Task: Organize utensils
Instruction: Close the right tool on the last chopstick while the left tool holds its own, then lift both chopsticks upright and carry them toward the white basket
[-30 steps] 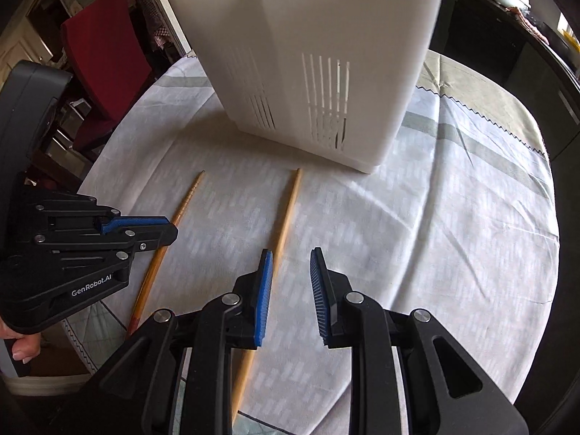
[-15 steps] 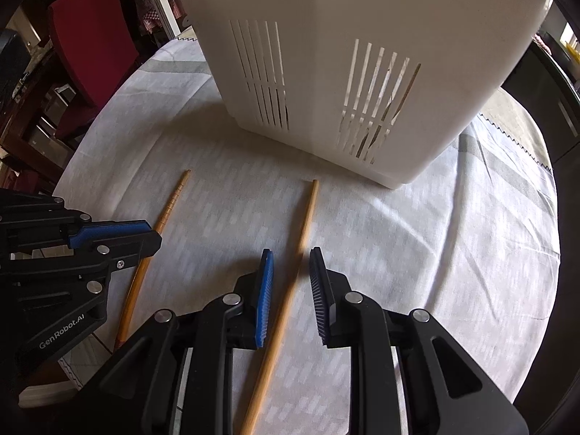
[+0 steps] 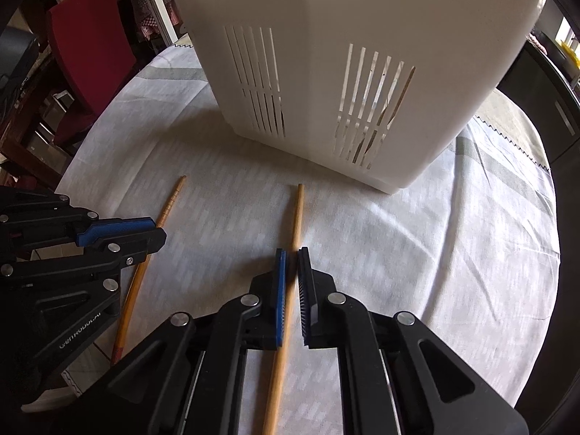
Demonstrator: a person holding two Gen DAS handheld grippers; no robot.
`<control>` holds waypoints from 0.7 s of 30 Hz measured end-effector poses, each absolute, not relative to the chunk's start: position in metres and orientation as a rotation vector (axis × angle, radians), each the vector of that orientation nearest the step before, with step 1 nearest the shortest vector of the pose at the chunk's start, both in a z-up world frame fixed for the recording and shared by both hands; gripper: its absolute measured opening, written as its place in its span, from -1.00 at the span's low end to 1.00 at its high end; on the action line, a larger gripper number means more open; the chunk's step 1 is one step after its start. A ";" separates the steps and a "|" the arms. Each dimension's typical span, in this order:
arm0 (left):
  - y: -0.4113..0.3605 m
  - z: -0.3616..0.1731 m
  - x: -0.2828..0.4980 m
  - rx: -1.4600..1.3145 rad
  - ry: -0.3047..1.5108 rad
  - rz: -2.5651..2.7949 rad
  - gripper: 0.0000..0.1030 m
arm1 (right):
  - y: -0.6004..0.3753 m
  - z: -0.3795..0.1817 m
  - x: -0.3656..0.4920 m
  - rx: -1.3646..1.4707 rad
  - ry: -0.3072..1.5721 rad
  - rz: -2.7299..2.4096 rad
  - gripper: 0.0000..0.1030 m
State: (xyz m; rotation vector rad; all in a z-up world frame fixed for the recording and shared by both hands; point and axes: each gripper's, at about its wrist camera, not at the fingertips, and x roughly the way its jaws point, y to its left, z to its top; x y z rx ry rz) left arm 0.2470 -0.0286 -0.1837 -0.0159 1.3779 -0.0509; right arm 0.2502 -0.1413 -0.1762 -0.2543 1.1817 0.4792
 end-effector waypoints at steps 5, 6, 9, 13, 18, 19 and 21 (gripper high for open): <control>-0.026 -0.178 0.246 -0.014 1.339 -0.052 -0.88 | -0.154 -0.161 0.248 -0.199 1.154 0.494 -0.87; -0.026 -0.175 0.245 -0.024 1.331 -0.059 -0.88 | -0.157 -0.156 0.247 -0.184 1.144 0.498 -0.87; -0.023 -0.161 0.242 -0.036 1.281 -0.070 -0.88 | -0.171 -0.139 0.242 -0.141 1.104 0.504 -0.87; -0.018 -0.136 0.234 -0.054 1.206 -0.089 -0.88 | -0.194 -0.111 0.232 -0.075 1.035 0.512 -0.87; -0.012 -0.105 0.206 -0.081 1.100 -0.111 -0.89 | -0.225 -0.079 0.209 0.008 0.931 0.513 -0.87; -0.010 -0.099 0.203 -0.085 1.080 -0.114 -0.89 | -0.231 -0.073 0.206 0.018 0.910 0.509 -0.87; -0.005 -0.087 0.196 -0.089 1.043 -0.117 -0.89 | -0.243 -0.062 0.199 0.038 0.873 0.505 -0.87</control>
